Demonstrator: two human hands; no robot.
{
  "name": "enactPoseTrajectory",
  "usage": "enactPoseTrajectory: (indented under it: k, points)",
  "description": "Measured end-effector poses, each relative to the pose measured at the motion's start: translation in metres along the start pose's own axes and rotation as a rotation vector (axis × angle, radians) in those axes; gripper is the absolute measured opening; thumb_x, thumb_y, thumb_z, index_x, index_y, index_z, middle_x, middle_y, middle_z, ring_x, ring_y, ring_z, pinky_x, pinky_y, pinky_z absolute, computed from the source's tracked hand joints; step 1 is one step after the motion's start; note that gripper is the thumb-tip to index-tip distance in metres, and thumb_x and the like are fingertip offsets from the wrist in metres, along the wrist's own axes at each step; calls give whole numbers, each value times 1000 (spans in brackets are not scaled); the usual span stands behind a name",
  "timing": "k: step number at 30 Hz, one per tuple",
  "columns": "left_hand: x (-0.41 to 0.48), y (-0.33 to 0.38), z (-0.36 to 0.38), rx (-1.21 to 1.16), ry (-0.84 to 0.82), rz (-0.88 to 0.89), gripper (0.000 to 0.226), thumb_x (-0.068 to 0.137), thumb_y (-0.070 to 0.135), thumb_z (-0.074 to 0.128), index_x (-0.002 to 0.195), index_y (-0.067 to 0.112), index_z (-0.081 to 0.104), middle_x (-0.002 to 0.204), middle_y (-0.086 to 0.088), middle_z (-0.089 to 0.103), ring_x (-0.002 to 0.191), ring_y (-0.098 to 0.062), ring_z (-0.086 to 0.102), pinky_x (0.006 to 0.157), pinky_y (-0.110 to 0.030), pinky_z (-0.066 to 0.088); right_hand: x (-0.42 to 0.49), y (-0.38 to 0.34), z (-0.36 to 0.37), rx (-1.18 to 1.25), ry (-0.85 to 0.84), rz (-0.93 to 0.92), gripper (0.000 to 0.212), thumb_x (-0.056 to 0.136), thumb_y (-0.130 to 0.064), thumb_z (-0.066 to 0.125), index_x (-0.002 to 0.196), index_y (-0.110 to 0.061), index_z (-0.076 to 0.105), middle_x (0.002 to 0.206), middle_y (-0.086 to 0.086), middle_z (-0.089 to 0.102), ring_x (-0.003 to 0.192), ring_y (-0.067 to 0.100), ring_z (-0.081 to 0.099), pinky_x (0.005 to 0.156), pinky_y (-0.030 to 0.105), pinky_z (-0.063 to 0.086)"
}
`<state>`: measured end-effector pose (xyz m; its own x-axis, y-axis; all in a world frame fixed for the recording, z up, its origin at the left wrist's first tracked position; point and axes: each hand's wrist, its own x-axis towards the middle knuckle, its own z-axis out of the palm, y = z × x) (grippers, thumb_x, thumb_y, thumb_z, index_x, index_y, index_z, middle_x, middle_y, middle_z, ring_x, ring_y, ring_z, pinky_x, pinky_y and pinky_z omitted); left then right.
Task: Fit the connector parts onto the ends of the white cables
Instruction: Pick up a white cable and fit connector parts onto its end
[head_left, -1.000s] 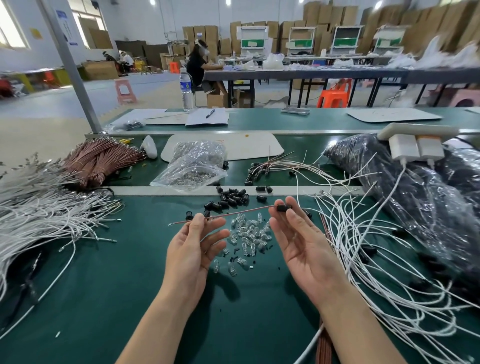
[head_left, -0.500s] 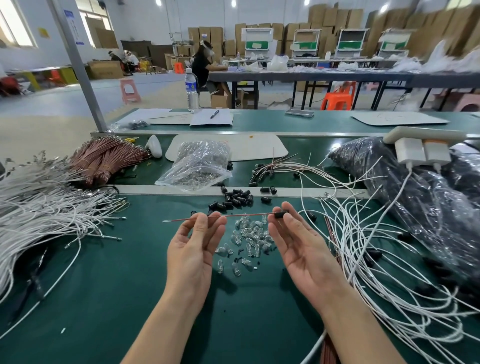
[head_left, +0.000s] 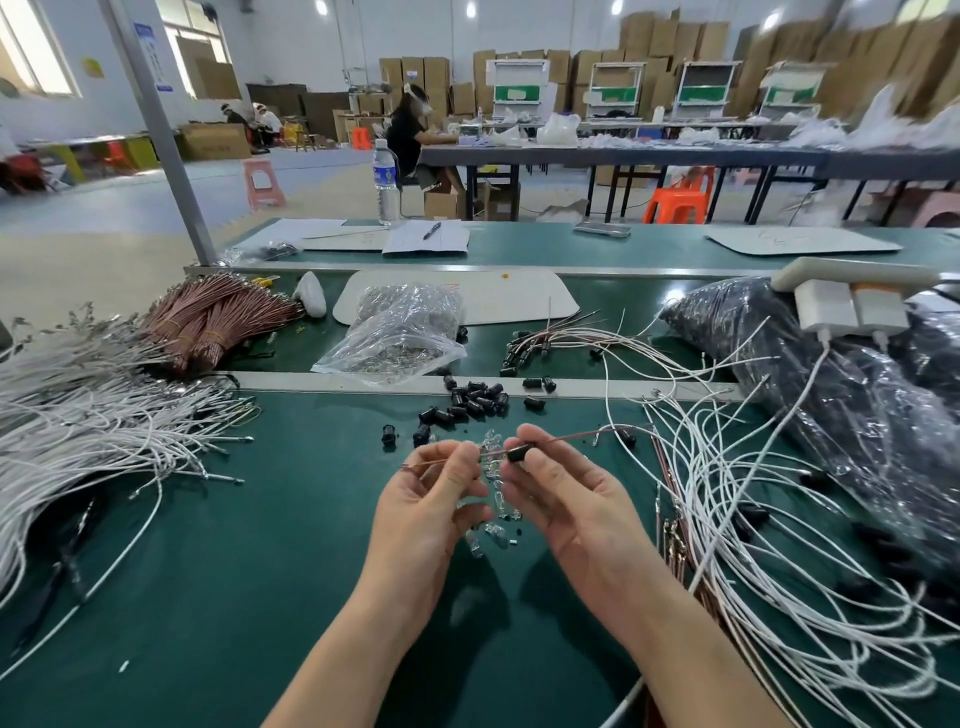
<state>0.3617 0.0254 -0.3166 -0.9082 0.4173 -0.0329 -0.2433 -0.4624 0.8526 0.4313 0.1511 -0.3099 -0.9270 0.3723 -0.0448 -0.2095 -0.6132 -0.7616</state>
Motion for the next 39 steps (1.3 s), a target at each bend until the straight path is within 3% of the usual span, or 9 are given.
enactPoseTrajectory:
  k: [6,11,14,19,23,28,33,36,39]
  points:
    - [1,0,-3,30,-10,26,10,70,31,79,75,22,78,80,-5,71,67,-11,67,59,-21,56,-1,-6,-4,-9,42,-18,24,79,-9,68,99,-14,81,106,13,75,92,21,73,85,31,61]
    - [-10,-5,5,237,-67,93,30,74,39,76,93,16,73,80,-6,71,65,-15,66,56,-25,55,-3,-12,2,-23,65,-104,22,85,-10,64,101,-14,78,101,12,75,95,23,72,86,30,59]
    - [-16,-7,6,444,-104,181,20,83,42,68,92,24,69,78,-4,70,62,-17,64,55,-24,53,-6,-42,-15,99,165,-245,24,96,-5,54,113,-9,70,94,9,73,90,23,72,83,31,60]
    - [-5,-25,42,951,-379,276,8,99,35,59,93,39,63,88,14,69,76,-5,66,68,-19,52,-27,-82,-50,140,322,-453,24,100,-7,50,113,-12,69,99,7,70,88,19,69,81,31,59]
    - [15,-42,88,1425,-656,540,22,103,29,52,124,32,58,125,18,57,100,-4,62,93,-31,53,-44,-100,-71,119,435,-507,24,99,-5,51,104,-14,73,96,5,72,85,16,70,78,28,59]
    - [31,-52,117,1720,-944,757,26,107,30,46,129,28,57,128,8,59,111,-17,61,85,-36,56,-61,-105,-87,140,501,-476,23,100,-5,51,114,-8,69,95,5,70,86,16,69,79,27,59]
    - [37,-34,130,1714,-934,935,26,106,34,46,121,24,65,114,6,64,108,-16,53,93,-34,46,-73,-102,-94,203,536,-426,23,101,-8,52,118,-5,67,97,9,69,90,19,68,83,28,60]
    - [39,11,150,1449,-735,1110,26,102,29,51,115,17,70,106,1,67,99,-18,57,92,-32,47,-75,-103,-94,274,491,-407,30,94,-13,65,123,-4,66,99,10,70,90,19,69,83,27,60]
    - [43,81,170,1214,-507,1168,19,100,15,57,113,9,69,101,2,61,86,-11,59,87,-12,49,-72,-107,-87,304,405,-392,27,86,-9,70,112,-5,72,100,11,72,90,20,71,79,23,59]
